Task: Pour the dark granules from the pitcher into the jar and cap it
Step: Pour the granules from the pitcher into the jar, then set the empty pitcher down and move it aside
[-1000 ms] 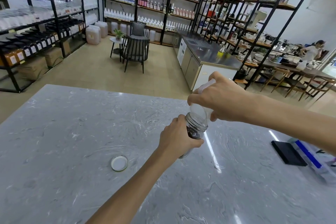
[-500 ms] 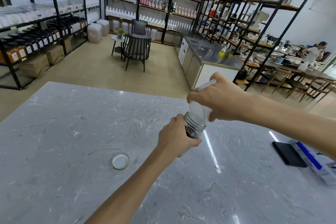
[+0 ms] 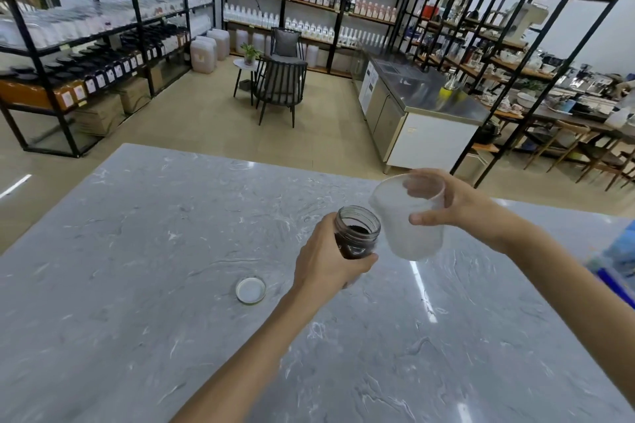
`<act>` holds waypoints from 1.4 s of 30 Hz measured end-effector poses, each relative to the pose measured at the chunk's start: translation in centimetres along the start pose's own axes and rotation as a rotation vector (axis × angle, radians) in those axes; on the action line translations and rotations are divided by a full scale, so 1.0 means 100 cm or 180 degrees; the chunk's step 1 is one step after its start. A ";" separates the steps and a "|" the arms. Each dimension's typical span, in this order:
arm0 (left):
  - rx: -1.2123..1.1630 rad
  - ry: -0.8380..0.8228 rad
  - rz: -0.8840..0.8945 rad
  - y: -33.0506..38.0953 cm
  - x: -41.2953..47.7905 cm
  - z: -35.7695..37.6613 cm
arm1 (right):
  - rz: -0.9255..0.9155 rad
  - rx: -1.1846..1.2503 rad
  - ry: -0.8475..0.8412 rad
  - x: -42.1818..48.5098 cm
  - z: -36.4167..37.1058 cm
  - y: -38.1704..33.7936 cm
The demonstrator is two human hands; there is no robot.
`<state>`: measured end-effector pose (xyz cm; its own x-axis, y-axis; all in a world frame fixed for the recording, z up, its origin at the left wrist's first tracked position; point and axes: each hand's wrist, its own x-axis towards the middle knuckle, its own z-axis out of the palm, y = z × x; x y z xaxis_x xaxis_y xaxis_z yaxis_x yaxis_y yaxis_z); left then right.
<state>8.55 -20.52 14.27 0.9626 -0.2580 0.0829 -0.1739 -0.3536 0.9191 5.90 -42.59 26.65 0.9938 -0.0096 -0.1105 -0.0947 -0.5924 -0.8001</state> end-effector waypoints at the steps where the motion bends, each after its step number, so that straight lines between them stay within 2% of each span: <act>1: -0.0019 0.0028 0.0002 -0.002 0.000 -0.002 | 0.0056 0.0552 0.0010 0.002 0.005 0.014; 4: -0.0117 0.0094 -0.0009 -0.006 0.001 -0.011 | 0.0150 0.1975 0.0084 0.010 0.017 0.044; 7: -0.0032 0.0147 -0.0003 -0.011 0.003 -0.022 | 0.0084 0.2342 0.0082 0.011 0.019 0.048; 9: 0.0156 0.0150 0.0009 -0.012 0.004 -0.026 | -0.0115 0.1677 0.0094 0.010 0.021 0.035; 12: 0.0377 0.0167 0.0029 -0.010 0.005 -0.025 | -0.0701 0.0022 0.0205 0.011 0.026 -0.004; 16: 0.0349 0.0307 -0.0064 -0.008 0.007 -0.018 | -0.1721 -0.2973 0.0469 0.015 0.038 -0.048; 18: 0.0373 0.0315 -0.0009 -0.008 0.007 -0.014 | -0.2097 -0.4030 0.0417 0.018 0.048 -0.061; 24: 0.0458 0.0267 0.0045 -0.019 0.009 -0.011 | -0.2210 -0.4414 0.0311 0.021 0.053 -0.066; 29: 0.0619 0.0224 0.0022 -0.028 0.009 -0.012 | -0.2059 -0.3929 0.0169 0.021 0.059 -0.049; 30: 0.0697 0.0177 0.0023 -0.033 0.007 -0.013 | -0.1870 -0.3469 0.0074 0.020 0.059 -0.041; 33: 0.0393 0.0058 -0.0115 -0.067 -0.013 -0.025 | -0.0973 -0.1120 -0.0178 0.011 0.070 0.000; 36: 0.0058 -0.0050 -0.0345 -0.115 -0.049 -0.041 | -0.0398 0.0539 -0.0008 -0.011 0.112 0.074; 38: -0.0234 -0.0219 -0.0420 -0.146 -0.074 -0.047 | -0.0002 0.1018 0.0106 -0.031 0.156 0.122; 42: -0.0333 -0.0241 -0.0575 -0.192 -0.113 -0.054 | 0.0374 0.1315 0.0081 -0.065 0.229 0.187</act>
<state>2.10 -5.96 -2.27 0.9571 -0.2671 -0.1124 0.0263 -0.3061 0.9516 -3.68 -35.16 -1.08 0.9756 -0.0807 -0.2043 -0.2172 -0.2136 -0.9525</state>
